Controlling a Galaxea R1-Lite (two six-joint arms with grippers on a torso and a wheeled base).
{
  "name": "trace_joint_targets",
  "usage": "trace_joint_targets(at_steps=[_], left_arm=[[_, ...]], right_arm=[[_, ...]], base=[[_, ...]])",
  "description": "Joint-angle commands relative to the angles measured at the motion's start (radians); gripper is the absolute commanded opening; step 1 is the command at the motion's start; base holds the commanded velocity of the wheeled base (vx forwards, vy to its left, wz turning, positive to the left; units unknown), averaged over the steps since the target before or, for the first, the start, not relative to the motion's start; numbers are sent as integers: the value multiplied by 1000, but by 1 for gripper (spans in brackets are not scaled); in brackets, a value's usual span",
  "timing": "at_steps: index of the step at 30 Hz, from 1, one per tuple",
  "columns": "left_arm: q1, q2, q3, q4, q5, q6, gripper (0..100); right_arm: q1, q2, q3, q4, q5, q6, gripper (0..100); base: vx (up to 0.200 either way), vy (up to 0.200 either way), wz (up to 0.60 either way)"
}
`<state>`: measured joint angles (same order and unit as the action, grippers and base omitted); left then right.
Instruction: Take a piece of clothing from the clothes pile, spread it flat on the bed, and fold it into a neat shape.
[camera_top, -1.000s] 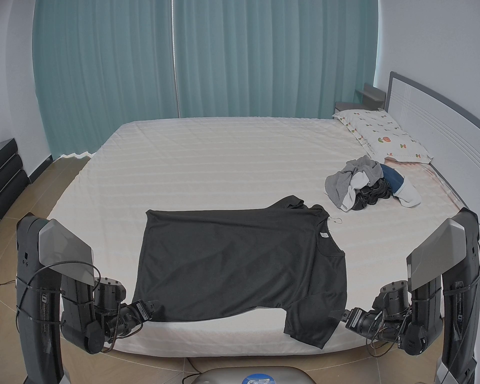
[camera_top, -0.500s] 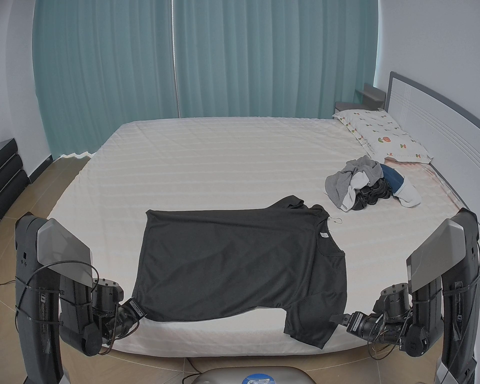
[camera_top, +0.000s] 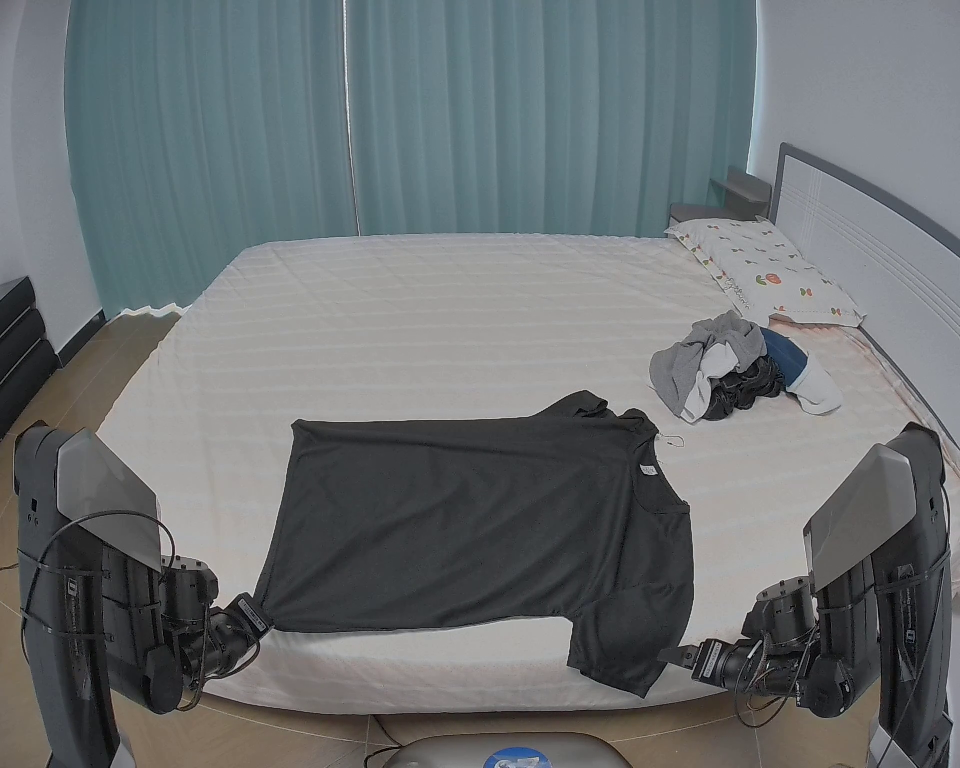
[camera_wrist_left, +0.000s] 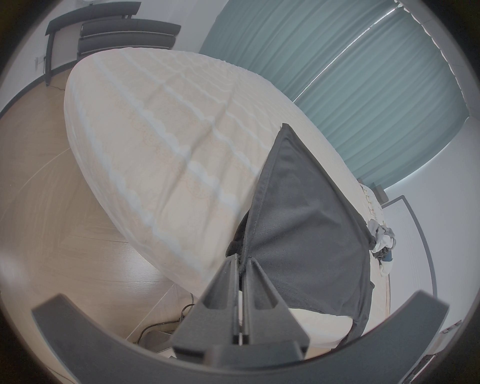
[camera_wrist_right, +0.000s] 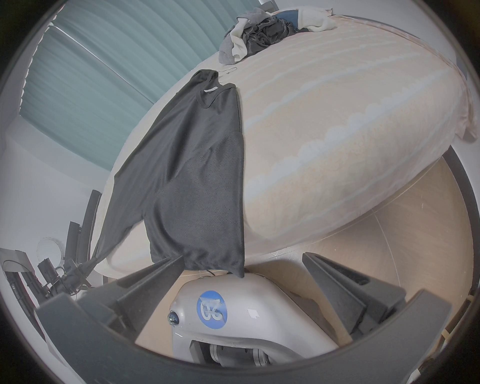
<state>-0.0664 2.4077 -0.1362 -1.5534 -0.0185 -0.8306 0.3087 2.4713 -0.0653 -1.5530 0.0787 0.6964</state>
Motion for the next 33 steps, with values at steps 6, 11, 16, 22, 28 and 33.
trace_joint_targets(at_steps=[6, 11, 16, 22, 28, 33], left_arm=[[11, -10, -5, -11, -9, -1, 0], [11, -7, -8, -11, -9, 1, 0], [11, -7, -10, -11, -9, 1, 0], [11, -5, -13, -11, -9, 2, 0], [10, -5, -13, -11, -9, 2, 0], [11, -7, -14, -11, -11, 1, 0]], right_arm=[[9, 11, -111, -10, 4, -5, 100], [18, 21, -177, -7, 6, -81, 100], [18, 38, -212, -9, 13, -90, 100], [18, 40, -211, -9, 30, -94, 100], [16, 51, -209, -9, 19, -144, 0], [-5, 38, -199, -10, 18, -138, 0]], base=[[0, 0, 0], [0, 0, 0], [0, 0, 0], [0, 0, 0], [0, 0, 0], [0, 0, 0]])
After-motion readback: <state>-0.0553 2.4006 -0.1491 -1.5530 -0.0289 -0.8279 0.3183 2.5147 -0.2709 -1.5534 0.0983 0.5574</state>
